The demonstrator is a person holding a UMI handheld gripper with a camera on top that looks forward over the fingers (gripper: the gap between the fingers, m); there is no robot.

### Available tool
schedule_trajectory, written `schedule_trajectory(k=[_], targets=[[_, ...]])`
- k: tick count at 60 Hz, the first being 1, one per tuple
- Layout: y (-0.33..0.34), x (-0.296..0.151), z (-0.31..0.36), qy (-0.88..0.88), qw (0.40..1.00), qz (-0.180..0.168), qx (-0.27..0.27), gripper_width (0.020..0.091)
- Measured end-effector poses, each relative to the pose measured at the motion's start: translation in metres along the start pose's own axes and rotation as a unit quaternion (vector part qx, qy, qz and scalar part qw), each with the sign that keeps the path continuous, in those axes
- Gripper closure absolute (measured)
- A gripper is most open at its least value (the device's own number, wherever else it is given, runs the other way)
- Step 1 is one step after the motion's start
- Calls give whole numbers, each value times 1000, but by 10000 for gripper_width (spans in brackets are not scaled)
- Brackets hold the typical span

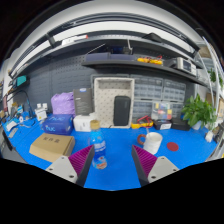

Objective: Pour water

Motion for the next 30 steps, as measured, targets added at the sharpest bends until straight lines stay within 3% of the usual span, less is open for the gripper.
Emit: schedule_trajectory(k=[11,30], targets=[[-35,31,45,-2,1000,22,-14,352],[-110,39,49,8,1000,16,13,350]])
Point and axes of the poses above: the point between the fingertips, and its own axes, seen from behind it with the camera up: z to the left, x down, y backward, against the way the camera looks, the point moved 3 cm from there along y, backward, against the way the camera looks, and after that the axes turned 4 degrees about -x, right-handed, at the moved point
